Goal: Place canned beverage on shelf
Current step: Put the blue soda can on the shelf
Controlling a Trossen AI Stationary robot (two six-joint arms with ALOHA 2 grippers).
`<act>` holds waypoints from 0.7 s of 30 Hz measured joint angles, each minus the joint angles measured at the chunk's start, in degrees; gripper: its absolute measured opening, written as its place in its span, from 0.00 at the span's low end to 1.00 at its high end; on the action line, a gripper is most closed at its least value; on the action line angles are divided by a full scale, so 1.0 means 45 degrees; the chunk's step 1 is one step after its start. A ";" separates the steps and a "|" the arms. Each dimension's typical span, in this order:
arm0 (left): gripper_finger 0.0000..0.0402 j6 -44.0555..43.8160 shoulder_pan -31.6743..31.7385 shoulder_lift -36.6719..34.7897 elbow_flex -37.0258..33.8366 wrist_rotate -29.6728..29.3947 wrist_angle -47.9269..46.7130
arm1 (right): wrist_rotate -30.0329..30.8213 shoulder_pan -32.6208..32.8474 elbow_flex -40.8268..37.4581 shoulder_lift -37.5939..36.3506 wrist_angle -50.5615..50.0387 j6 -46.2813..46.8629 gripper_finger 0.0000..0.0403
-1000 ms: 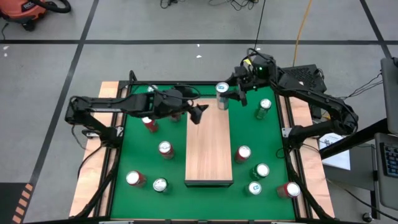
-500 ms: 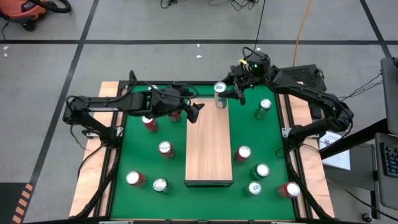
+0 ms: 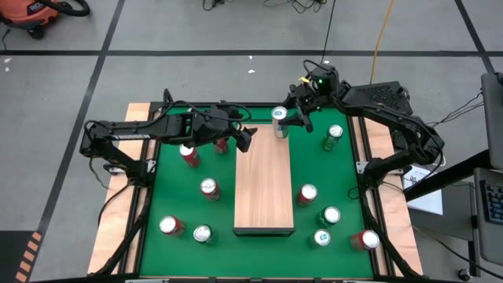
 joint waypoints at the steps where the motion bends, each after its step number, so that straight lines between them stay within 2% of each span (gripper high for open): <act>1: 0.89 0.0000 0.0000 0.0000 0.0000 -0.0003 0.0000 | -0.0002 0.0005 0.0000 0.0000 -0.0220 -0.0225 0.60; 21: 0.89 0.0107 0.0000 0.0000 0.0000 -0.0120 -0.0002 | 0.0409 0.0191 0.0000 0.0000 -0.0431 -0.1282 0.60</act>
